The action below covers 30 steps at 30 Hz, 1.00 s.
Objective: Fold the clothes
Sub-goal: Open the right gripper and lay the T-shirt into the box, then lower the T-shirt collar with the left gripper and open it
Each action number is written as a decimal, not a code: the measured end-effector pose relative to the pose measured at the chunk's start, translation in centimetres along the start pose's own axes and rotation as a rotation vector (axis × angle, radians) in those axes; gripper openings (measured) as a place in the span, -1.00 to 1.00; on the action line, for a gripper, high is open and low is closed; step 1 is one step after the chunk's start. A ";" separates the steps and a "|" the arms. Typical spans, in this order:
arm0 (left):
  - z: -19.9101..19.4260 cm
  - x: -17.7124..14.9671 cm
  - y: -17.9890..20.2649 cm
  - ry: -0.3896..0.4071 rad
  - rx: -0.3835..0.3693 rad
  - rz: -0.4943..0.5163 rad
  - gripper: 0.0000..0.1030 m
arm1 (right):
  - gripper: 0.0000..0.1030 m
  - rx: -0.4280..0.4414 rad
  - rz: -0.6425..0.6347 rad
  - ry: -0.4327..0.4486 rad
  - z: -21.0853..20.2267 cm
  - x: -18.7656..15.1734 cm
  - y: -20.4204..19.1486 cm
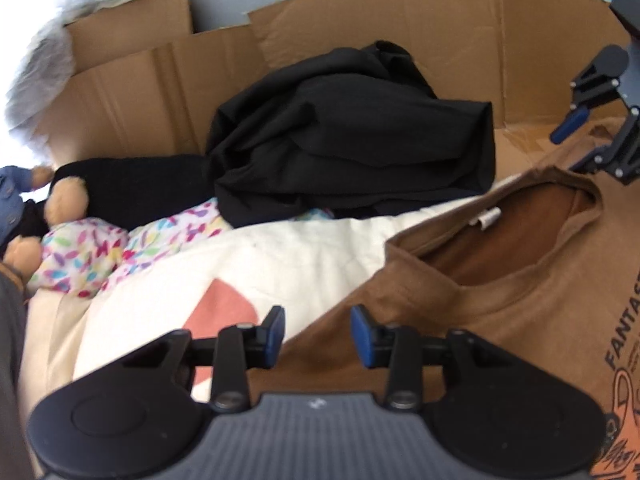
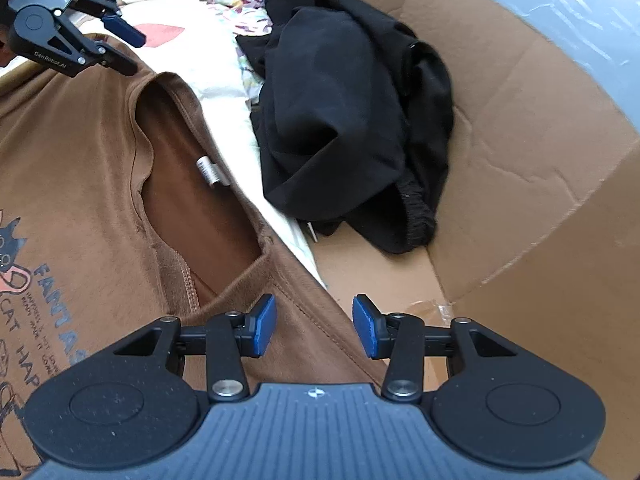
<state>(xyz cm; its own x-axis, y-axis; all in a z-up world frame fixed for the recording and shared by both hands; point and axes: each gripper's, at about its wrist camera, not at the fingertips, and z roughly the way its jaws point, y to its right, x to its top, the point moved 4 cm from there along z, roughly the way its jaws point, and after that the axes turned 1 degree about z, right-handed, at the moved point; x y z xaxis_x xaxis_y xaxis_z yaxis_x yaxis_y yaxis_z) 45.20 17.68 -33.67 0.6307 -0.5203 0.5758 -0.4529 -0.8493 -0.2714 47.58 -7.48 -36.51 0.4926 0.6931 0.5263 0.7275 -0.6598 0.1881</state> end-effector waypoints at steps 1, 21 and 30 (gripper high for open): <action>0.3 0.0 0.2 -0.004 -0.004 0.010 -0.23 | -0.09 0.004 0.001 -0.003 0.3 -0.1 -0.1; 2.3 0.7 0.4 0.006 -0.024 -0.035 -0.90 | -0.88 -0.018 -0.015 -0.037 1.5 0.8 -1.0; 2.1 1.6 -0.7 0.021 -0.041 -0.109 -0.89 | -0.88 -0.108 0.109 0.031 0.7 2.7 2.2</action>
<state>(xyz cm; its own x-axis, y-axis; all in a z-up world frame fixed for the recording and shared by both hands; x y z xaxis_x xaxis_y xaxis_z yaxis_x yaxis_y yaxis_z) 47.87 17.27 -34.18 0.6643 -0.4225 0.6166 -0.4077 -0.8962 -0.1749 50.83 -6.89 -35.25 0.5495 0.6073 0.5737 0.6140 -0.7593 0.2156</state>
